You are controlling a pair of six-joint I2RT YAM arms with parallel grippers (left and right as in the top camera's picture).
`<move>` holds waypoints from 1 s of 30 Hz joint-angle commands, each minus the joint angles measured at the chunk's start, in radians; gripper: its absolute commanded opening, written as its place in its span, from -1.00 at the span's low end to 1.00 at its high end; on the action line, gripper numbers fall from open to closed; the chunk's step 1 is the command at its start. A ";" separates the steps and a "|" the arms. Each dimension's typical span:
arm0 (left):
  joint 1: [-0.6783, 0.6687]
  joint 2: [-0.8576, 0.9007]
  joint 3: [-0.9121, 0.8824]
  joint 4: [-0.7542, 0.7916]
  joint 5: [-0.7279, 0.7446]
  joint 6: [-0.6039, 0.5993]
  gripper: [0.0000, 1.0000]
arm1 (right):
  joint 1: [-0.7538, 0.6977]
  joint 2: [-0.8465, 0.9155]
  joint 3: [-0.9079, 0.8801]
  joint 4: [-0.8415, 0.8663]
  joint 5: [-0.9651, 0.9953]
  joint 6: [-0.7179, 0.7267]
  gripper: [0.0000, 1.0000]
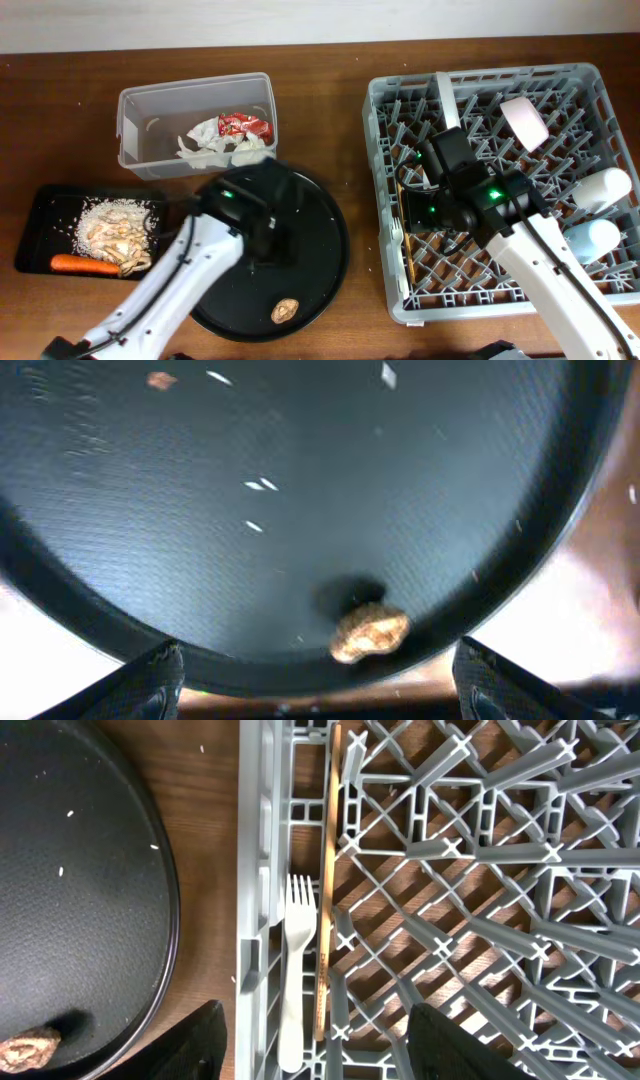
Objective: Sort waste into correct bins and load items into the dishwasher rack
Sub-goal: 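Grasp the brown mushroom on the round tray with the left gripper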
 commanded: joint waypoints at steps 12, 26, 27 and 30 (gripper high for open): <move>-0.212 0.089 -0.409 0.332 0.204 0.071 0.72 | -0.001 -0.006 0.014 -0.009 0.008 -0.002 0.23; -0.212 0.090 -0.430 0.364 0.139 0.010 -0.02 | -0.001 -0.006 0.014 -0.011 0.009 -0.002 0.23; -0.212 0.090 -0.430 0.365 0.140 0.010 -0.19 | -0.001 -0.006 0.014 -0.011 0.009 -0.002 0.22; -0.212 0.089 -0.428 0.363 0.141 0.010 -0.49 | -0.001 -0.006 0.014 -0.011 0.009 -0.002 0.22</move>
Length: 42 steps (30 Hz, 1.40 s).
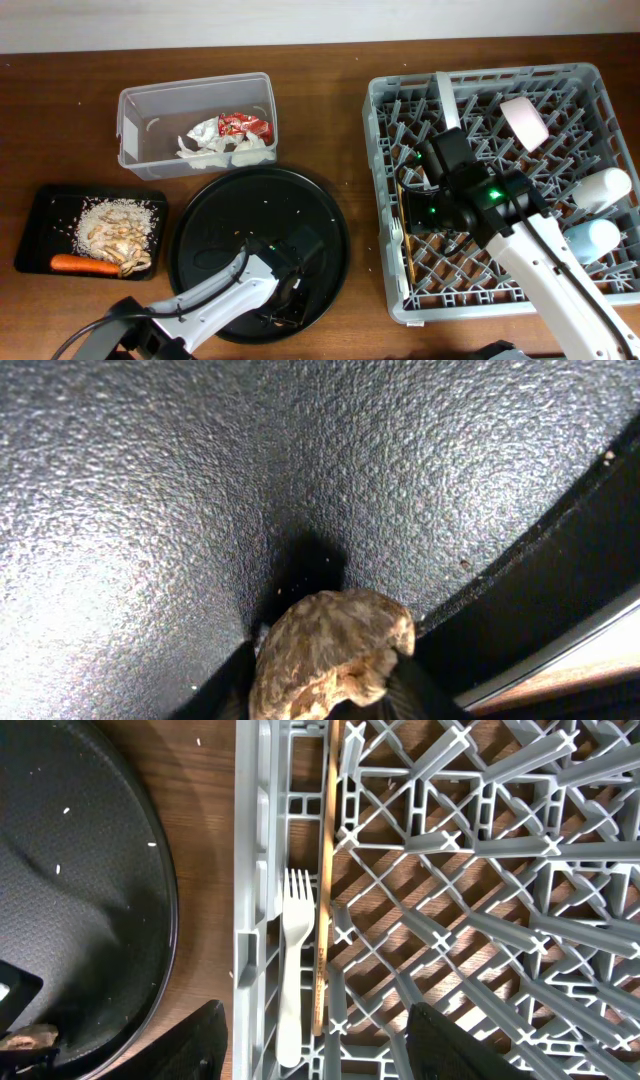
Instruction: Sort waste into correct bins and load items into the dishwasher rack
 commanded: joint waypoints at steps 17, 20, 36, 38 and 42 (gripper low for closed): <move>1.025 0.009 0.338 -0.014 -0.142 -0.005 -0.76 | -0.001 -0.006 0.014 -0.001 0.009 -0.002 0.22; 1.202 0.009 0.337 0.118 -0.143 -0.005 -0.77 | -0.001 -0.006 0.014 -0.002 0.009 -0.002 0.22; 1.448 0.194 0.335 0.348 -0.248 -0.013 -0.10 | -0.001 -0.006 0.014 -0.009 0.009 -0.003 0.22; 1.448 0.194 0.335 0.337 -0.246 -0.013 0.00 | -0.001 -0.006 0.014 -0.009 0.009 -0.003 0.22; 1.447 0.194 0.335 0.306 -0.158 -0.013 0.15 | -0.001 -0.006 0.014 -0.012 0.008 -0.002 0.23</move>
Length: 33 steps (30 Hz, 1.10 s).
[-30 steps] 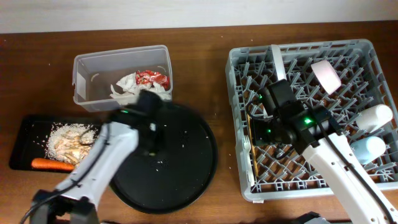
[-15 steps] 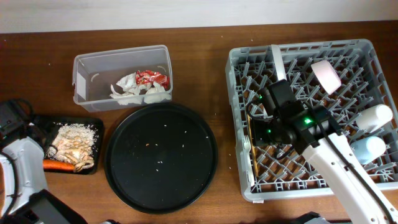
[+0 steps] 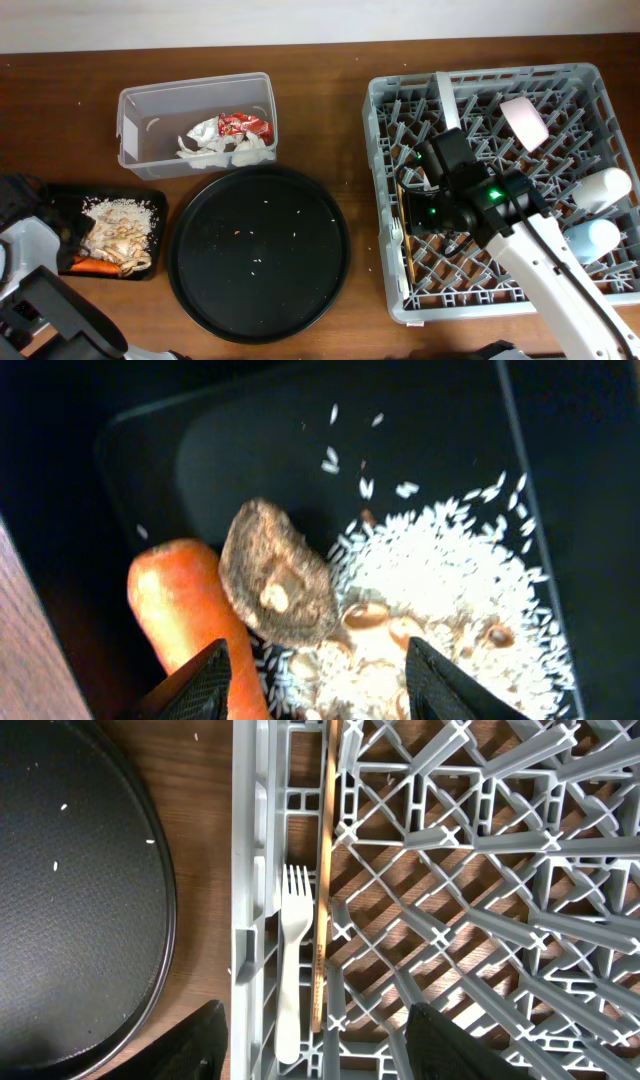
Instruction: Sort waste into correct bins and load items into the dishwasher rack
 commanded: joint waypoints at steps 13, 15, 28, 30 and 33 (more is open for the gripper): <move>-0.623 -0.032 0.006 -0.456 0.147 0.203 0.98 | -0.386 -0.006 0.014 -0.037 -0.221 -0.139 0.98; -0.644 -0.032 0.006 -0.604 0.150 0.228 0.98 | -0.407 -0.006 0.014 -0.045 -0.221 -0.174 0.97; -0.643 -0.539 0.033 -0.645 0.071 0.253 0.99 | -0.408 -0.007 0.014 -0.002 -0.232 -0.199 0.97; -0.643 -0.694 0.032 -0.678 0.071 0.255 0.98 | -0.408 -0.045 0.014 -0.022 -0.231 -0.199 0.97; -0.643 -0.848 0.024 -0.677 0.070 0.268 0.98 | -0.408 -0.165 0.006 0.013 -0.223 -0.199 0.97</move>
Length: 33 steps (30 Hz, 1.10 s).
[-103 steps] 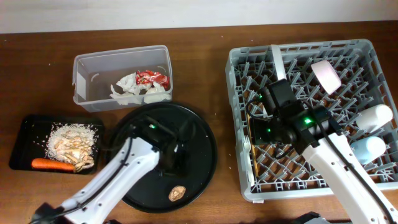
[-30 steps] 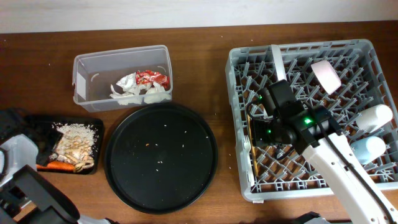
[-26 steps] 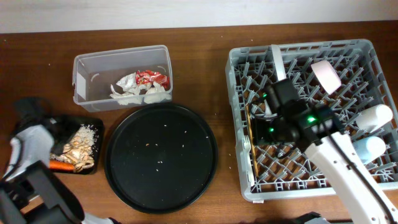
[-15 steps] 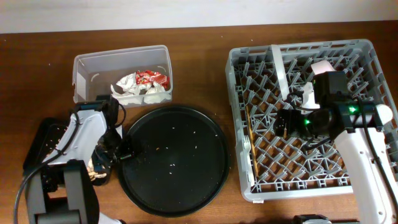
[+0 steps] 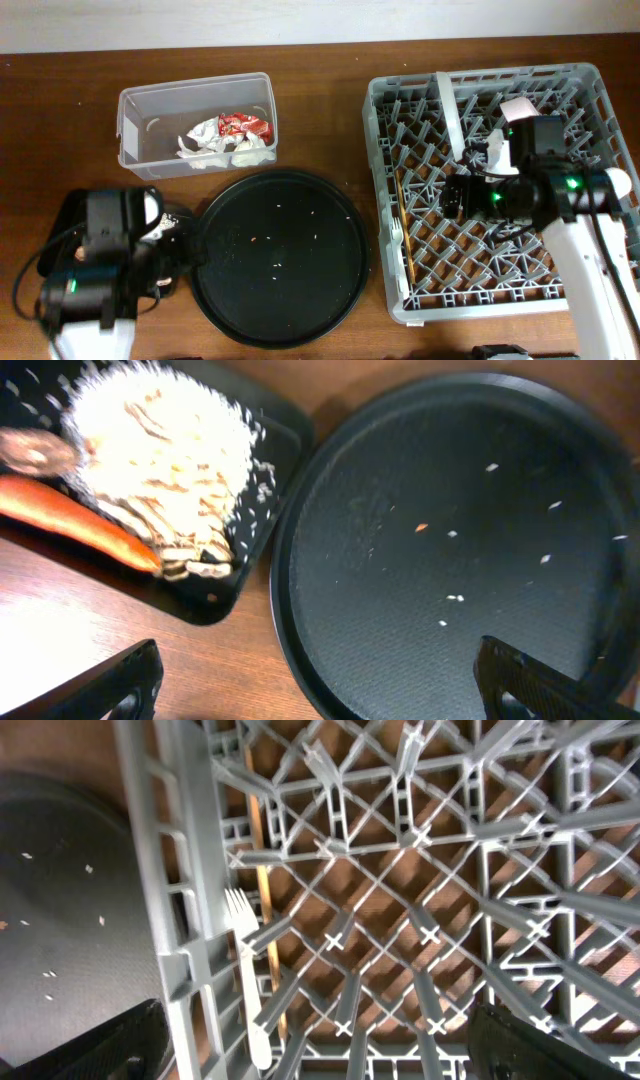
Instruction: Sort waste into correct bins and load items into the dishwasher rack
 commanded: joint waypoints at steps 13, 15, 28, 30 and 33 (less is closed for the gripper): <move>-0.002 -0.458 -0.134 0.129 0.008 0.024 0.99 | -0.007 -0.739 -0.310 0.076 0.127 -0.015 0.97; -0.002 -0.458 -0.134 0.127 0.009 0.024 0.99 | -0.007 -0.739 -0.310 0.076 0.127 -0.015 0.97; -0.002 -0.458 -0.134 0.127 0.008 0.024 0.99 | -0.006 -0.802 -0.325 0.071 0.154 -0.015 0.97; -0.002 -0.458 -0.134 0.127 0.009 0.024 0.99 | -0.006 -0.894 -0.404 0.143 0.158 -0.015 0.97; -0.002 -0.458 -0.134 0.127 0.009 0.024 0.99 | -0.003 -1.090 -0.644 0.400 0.150 -0.015 0.97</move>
